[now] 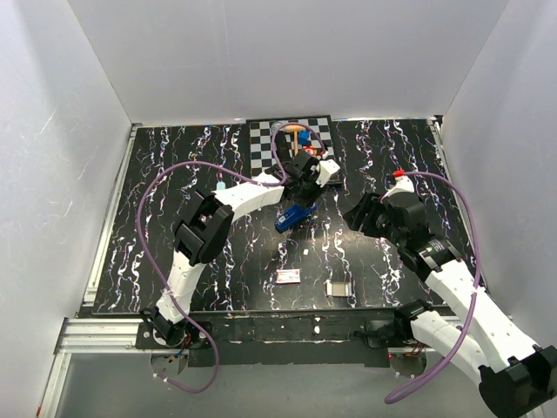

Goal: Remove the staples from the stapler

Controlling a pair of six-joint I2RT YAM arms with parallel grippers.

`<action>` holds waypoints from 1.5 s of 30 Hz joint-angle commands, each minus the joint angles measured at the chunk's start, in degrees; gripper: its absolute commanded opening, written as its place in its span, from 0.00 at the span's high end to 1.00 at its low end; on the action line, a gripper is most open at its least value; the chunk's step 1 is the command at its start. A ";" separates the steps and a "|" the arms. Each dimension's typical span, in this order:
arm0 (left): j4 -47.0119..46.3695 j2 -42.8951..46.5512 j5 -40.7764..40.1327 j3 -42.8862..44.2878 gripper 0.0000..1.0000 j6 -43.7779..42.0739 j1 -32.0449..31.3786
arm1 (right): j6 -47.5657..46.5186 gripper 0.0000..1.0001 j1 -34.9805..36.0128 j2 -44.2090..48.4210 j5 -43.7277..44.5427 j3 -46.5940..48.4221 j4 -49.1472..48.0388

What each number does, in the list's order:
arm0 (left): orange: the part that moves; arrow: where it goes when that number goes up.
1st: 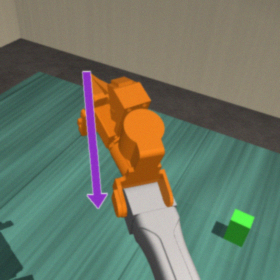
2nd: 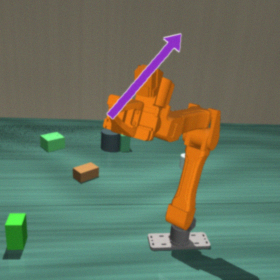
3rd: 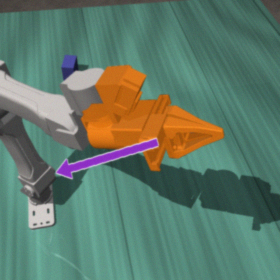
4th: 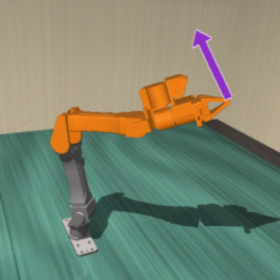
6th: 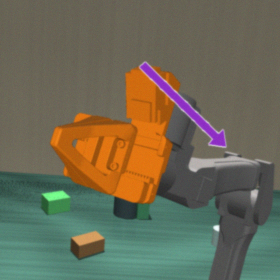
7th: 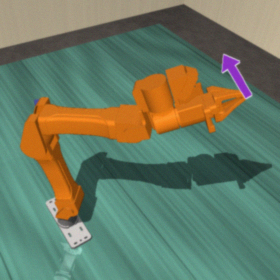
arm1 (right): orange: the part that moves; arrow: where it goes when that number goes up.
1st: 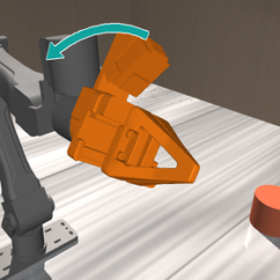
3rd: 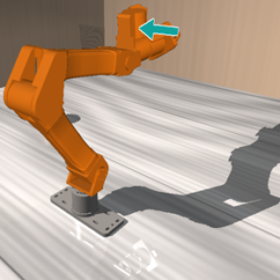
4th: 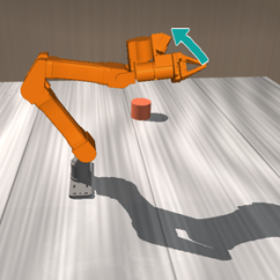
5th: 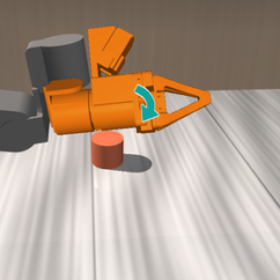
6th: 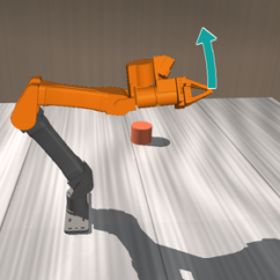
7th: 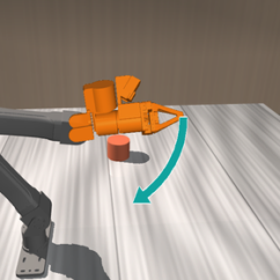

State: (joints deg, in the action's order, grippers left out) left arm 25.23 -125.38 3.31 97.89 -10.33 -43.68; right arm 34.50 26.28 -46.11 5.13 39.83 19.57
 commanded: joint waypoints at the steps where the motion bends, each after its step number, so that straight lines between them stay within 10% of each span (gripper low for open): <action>1: -0.10 0.57 -1.38 1.34 1.00 -0.83 -0.26 | 0.22 0.35 0.08 1.11 -0.73 0.16 -1.91; 16: 0.43 19.72 9.43 -5.68 1.00 2.59 -0.26 | -11.73 0.37 0.00 0.85 -4.68 8.76 2.04; 27: 0.69 39.67 24.45 -15.96 1.00 4.44 -0.26 | -24.38 0.40 0.70 -3.90 -26.55 21.06 6.62; 45: -2.99 62.53 42.21 -33.81 1.00 5.84 -0.35 | -46.01 0.41 20.91 -11.99 -32.46 35.75 20.86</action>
State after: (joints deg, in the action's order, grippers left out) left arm 26.74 -67.26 40.49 65.01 -4.64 -43.68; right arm -7.05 44.66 -57.34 -25.87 72.23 37.34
